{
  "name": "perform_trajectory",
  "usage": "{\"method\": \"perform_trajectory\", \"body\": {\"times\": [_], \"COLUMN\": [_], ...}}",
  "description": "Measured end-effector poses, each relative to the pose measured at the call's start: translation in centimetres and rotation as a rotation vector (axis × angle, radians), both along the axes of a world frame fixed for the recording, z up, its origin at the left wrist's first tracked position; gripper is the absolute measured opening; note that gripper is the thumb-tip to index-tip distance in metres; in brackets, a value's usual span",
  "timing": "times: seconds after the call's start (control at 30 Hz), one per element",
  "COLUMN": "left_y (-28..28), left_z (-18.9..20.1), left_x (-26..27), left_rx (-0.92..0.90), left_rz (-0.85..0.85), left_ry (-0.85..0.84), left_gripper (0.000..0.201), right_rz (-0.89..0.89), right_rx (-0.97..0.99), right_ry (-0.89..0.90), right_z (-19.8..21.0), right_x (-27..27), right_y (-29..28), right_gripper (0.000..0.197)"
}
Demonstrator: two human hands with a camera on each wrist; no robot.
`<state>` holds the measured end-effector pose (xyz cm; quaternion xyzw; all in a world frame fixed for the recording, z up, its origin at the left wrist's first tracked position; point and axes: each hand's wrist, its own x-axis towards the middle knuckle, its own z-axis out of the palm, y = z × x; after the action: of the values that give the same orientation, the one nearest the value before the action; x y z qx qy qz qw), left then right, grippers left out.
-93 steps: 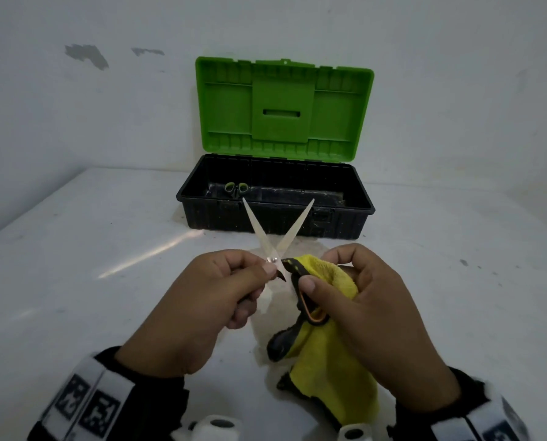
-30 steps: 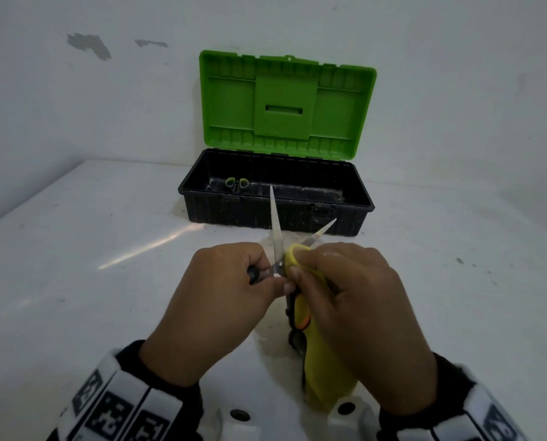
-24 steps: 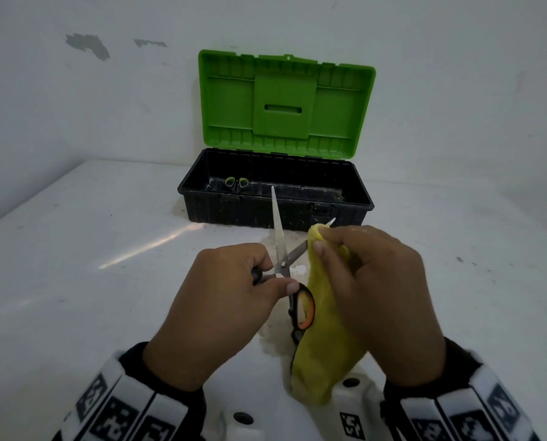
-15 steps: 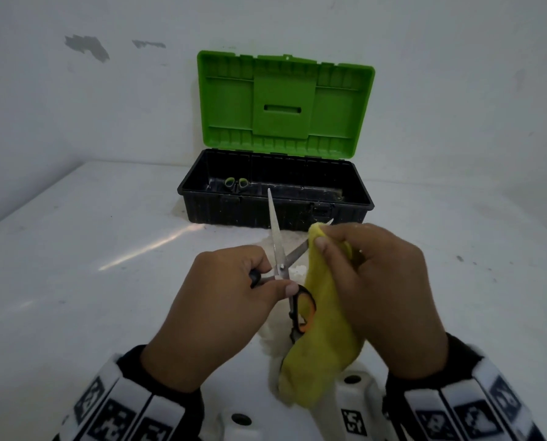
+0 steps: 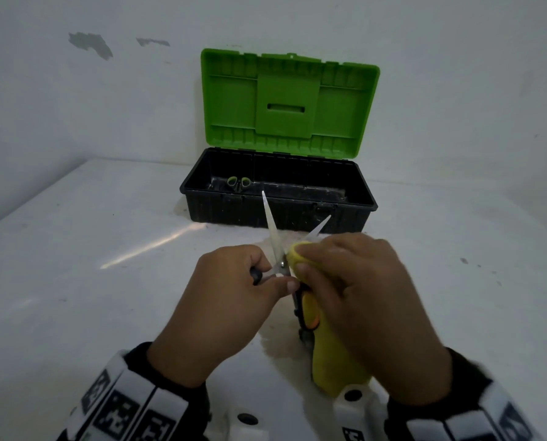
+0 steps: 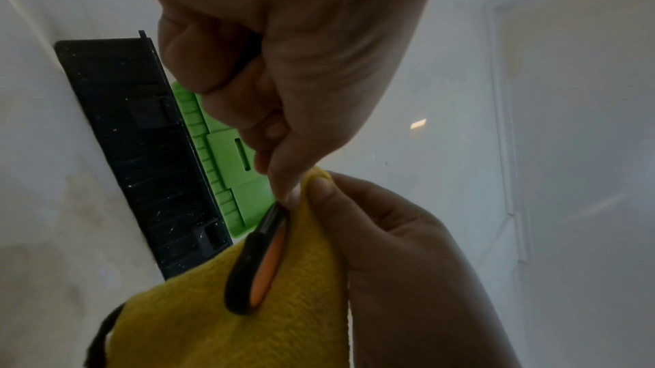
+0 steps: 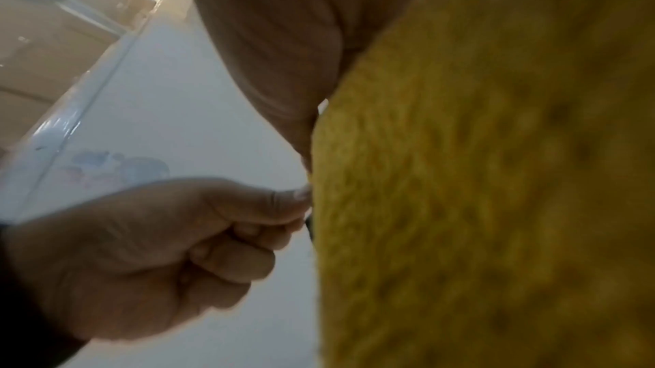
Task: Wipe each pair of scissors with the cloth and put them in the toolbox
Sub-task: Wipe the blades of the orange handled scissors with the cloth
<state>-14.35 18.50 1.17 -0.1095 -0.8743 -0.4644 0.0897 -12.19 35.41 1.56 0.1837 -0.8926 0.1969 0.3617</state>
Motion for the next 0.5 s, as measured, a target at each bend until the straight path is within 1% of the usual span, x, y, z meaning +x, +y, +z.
{"method": "perform_trajectory", "body": {"times": [0.1, 0.23, 0.33, 0.43, 0.5], "left_y": [0.1, -0.5, -0.7, -0.7, -0.8], "left_z": [0.1, 0.2, 0.1, -0.1, -0.2], "left_x": [0.0, -0.3, -0.5, -0.5, -0.6], "left_rx": [-0.034, -0.056, -0.057, -0.027, -0.030], "left_rz": [0.004, 0.005, -0.007, -0.013, -0.018], "left_ry": [0.034, 0.060, 0.034, 0.022, 0.021], "left_gripper": [0.037, 0.037, 0.039, 0.042, 0.043], "right_rz": [-0.029, 0.000, 0.016, 0.012, -0.015], "right_rx": [0.083, 0.177, 0.284, 0.361, 0.349], "right_ry": [0.035, 0.048, 0.046, 0.005, -0.025], "right_z": [-0.8, -0.6, -0.3, 0.3, 0.6], "right_x": [-0.4, -0.3, 0.0, 0.1, 0.2], "right_y": [-0.2, -0.7, -0.6, 0.3, 0.9], "right_gripper": [0.032, 0.031, 0.034, 0.028, 0.023]}}
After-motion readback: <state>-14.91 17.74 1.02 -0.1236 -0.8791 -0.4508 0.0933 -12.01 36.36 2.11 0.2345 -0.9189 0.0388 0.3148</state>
